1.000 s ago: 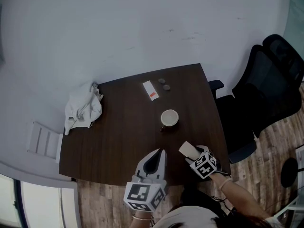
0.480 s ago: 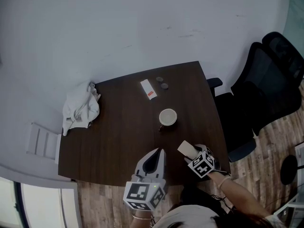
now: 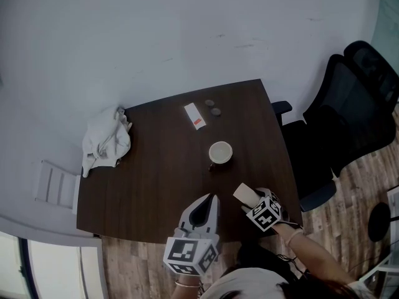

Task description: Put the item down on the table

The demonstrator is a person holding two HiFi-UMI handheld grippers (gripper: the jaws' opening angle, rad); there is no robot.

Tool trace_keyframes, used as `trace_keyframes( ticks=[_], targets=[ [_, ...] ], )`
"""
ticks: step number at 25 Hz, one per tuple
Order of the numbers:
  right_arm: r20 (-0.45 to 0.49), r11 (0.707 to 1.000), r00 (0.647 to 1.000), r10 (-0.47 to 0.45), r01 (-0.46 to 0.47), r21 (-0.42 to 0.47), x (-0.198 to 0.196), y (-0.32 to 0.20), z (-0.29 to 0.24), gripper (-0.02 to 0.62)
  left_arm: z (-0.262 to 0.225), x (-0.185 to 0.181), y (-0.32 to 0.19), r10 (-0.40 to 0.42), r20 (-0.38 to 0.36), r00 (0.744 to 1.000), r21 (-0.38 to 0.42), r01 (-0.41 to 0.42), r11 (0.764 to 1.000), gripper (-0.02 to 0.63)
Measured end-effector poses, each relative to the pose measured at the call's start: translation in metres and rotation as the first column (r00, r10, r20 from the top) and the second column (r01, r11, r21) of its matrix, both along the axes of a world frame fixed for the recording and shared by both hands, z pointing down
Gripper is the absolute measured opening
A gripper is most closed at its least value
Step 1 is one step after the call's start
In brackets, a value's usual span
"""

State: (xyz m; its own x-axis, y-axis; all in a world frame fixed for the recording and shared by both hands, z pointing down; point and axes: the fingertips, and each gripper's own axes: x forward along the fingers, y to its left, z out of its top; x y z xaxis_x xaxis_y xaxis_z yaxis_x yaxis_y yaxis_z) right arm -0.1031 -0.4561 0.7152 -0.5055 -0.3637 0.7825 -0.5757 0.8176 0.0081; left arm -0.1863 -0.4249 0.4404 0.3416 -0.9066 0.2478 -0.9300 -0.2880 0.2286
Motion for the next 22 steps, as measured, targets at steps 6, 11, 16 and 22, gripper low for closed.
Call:
trace_keyframes(
  ticks=[6,11,16,22],
  targets=[
    [-0.001,1.000,1.000,0.008,-0.008,-0.006,0.001,0.001,0.000,0.331,-0.001,0.000,0.006,-0.004,0.000,1.000,0.001,0.004,1.000,0.017],
    [0.026,1.000,0.999,0.023,-0.023,0.009,0.000,0.004,-0.010,0.344,-0.005,0.001,0.012,-0.002,0.001,1.000,0.011,0.002,1.000,0.017],
    [0.070,0.998,0.996,0.063,-0.065,0.026,0.001,0.008,-0.026,0.329,-0.010,0.004,0.021,0.002,-0.001,1.000,0.023,-0.002,1.000,0.017],
    [0.145,0.989,0.982,0.124,-0.134,0.063,0.008,0.011,-0.050,0.284,-0.018,0.006,0.034,0.000,0.002,1.000,0.041,0.000,0.999,0.017]
  ],
)
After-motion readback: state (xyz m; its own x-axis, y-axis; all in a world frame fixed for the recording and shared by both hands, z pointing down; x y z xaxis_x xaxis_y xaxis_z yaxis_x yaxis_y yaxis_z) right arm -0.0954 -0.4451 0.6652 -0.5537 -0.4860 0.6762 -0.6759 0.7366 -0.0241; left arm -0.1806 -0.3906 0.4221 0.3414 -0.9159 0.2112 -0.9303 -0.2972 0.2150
